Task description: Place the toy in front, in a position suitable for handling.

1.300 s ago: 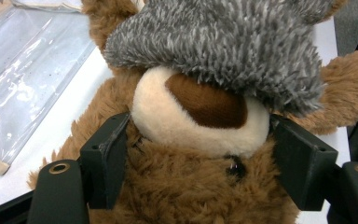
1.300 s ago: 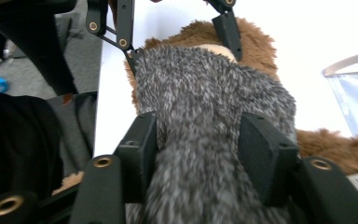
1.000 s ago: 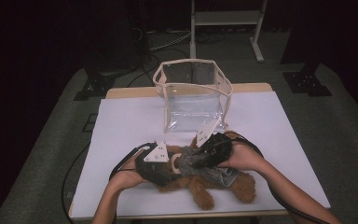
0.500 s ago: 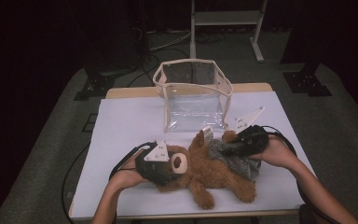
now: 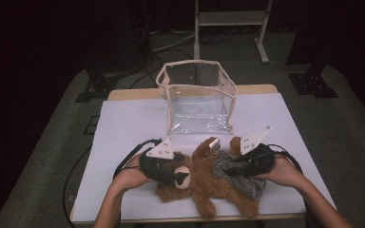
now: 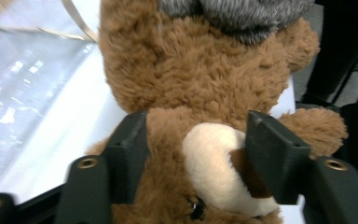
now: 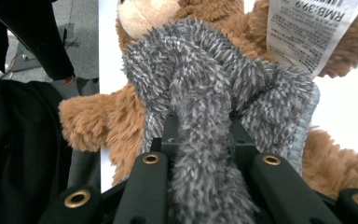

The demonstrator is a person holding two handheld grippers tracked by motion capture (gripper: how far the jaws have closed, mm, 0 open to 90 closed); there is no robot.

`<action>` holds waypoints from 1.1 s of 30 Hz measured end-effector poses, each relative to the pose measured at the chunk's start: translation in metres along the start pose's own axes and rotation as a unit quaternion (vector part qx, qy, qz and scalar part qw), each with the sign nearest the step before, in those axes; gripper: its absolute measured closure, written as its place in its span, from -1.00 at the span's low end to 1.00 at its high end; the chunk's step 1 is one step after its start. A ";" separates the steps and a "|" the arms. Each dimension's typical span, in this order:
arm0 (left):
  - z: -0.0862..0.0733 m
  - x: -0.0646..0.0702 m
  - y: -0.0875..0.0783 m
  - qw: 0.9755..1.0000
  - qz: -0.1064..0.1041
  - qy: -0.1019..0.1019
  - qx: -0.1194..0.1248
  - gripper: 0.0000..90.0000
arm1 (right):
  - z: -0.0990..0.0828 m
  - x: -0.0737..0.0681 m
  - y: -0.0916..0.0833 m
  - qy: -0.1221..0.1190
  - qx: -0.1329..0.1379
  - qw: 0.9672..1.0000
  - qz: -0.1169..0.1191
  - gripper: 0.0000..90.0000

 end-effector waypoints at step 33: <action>-0.011 -0.004 -0.002 0.999 0.051 0.009 -0.016 0.09 | -0.002 0.021 -0.016 -0.002 -0.012 0.999 -0.040 0.66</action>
Point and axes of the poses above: each handheld gripper's, and its own axes: y roughly forward along the jaws, z roughly out of its top, x roughly to its right, the point moved 3 cm from there along y, roughly forward along the jaws, and after that the axes turned 4 degrees about x, right-handed, at the moved point
